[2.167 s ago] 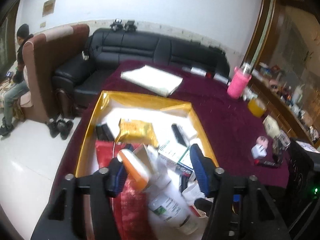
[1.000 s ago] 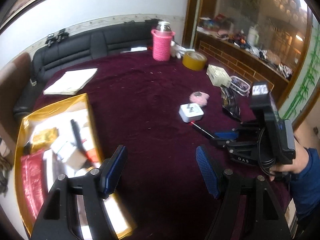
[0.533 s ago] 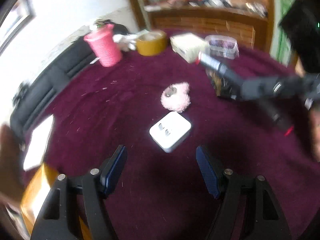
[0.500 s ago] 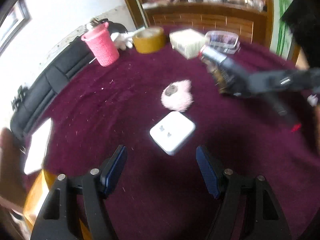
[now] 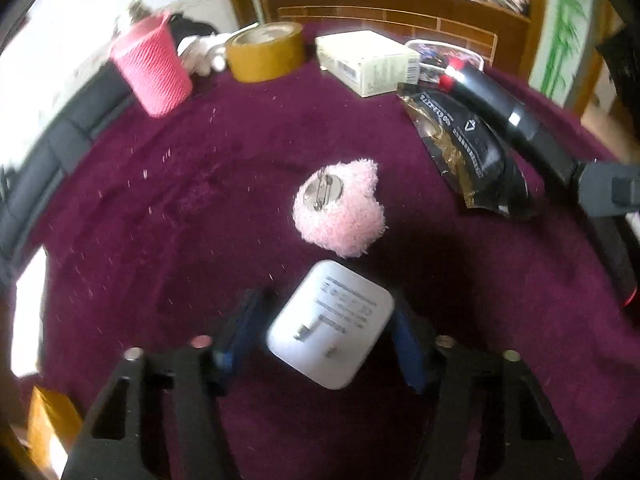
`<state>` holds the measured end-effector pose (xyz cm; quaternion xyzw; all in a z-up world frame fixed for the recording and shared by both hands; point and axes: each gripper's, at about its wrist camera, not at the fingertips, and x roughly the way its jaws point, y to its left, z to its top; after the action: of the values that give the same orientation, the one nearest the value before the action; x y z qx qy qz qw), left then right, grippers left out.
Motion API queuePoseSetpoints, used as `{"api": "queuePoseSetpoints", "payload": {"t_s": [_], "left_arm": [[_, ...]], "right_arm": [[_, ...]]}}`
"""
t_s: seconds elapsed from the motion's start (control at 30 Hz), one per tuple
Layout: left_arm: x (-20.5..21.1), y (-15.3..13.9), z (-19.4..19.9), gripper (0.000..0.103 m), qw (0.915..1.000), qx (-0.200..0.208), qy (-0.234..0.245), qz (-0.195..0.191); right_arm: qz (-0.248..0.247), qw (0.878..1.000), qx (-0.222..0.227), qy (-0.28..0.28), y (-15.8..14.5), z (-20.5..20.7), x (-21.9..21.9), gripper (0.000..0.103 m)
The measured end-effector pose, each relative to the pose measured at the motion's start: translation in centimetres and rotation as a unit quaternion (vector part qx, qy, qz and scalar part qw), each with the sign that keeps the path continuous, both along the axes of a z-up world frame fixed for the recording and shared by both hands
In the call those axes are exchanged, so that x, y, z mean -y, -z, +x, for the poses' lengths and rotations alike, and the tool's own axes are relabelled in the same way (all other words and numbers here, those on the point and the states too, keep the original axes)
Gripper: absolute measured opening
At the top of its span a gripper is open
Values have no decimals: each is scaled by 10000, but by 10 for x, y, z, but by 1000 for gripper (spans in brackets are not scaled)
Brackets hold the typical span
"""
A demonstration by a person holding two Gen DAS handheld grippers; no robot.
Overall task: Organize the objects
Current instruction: 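Carry the marker and white plug into the tray and open both tools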
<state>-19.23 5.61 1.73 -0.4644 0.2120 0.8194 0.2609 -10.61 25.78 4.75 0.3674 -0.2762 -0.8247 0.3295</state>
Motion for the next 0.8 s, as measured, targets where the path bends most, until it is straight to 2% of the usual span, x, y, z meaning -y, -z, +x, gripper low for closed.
{"api": "queuePoseSetpoints", "payload": {"t_s": [0.07,0.13,0.2,0.3,0.37,0.47,0.63,0.8], "left_arm": [[0,-1,8,46,9997,-36,-254,-38],[-2,-2,17,34,9990,-55,-436,-54],[0,-3,27,34,9973,-116,-721,-52],[11,-5,39,34,9926,142,-1136,406],[18,-7,51,34,9894,94,-1330,566],[26,-12,70,34,9860,57,-1437,842],[33,-23,104,34,9844,-287,-1505,861],[53,-38,130,34,9790,-563,-1678,1013]], "right_arm": [[2,10000,12,-3,1,0,0,12],[15,10000,1,8,0,1,-1,12],[26,10000,1,1,0,1,0,12],[74,10000,-10,-5,1,0,1,12],[130,9999,-46,-11,0,1,2,12],[233,9997,-83,-28,0,1,4,12],[460,9988,-145,-89,1,4,12,12],[527,9984,-25,-199,6,2,22,12]]}}
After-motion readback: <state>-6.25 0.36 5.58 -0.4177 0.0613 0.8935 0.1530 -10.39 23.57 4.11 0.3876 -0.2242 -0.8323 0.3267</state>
